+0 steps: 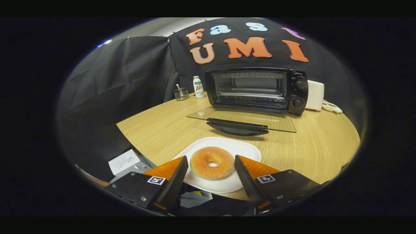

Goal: Open the toaster oven, put the food inside, and close the toaster oven door.

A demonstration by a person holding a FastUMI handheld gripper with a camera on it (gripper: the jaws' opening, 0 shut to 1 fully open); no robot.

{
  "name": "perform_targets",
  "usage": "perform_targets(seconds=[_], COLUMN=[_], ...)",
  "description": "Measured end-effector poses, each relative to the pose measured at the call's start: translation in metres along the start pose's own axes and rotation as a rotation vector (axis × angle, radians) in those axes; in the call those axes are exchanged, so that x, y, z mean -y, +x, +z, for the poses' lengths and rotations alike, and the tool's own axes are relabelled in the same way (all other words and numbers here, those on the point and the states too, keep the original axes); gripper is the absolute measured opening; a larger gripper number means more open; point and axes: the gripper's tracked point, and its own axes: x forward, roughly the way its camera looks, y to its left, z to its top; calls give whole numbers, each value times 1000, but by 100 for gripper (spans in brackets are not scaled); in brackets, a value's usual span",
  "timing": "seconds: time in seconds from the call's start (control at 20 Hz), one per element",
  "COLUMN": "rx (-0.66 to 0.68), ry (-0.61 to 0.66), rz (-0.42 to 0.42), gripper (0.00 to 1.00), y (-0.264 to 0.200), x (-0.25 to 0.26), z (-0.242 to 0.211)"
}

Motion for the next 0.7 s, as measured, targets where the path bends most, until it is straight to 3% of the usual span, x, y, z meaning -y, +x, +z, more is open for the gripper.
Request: perform_targets(seconds=[0.2,0.55,0.7], rx=[0,9,36], ry=[42,149,292], rz=[1,-2,47], gripper=[83,54,50], y=[3,5,5], x=[2,9,7], z=[1,6,18])
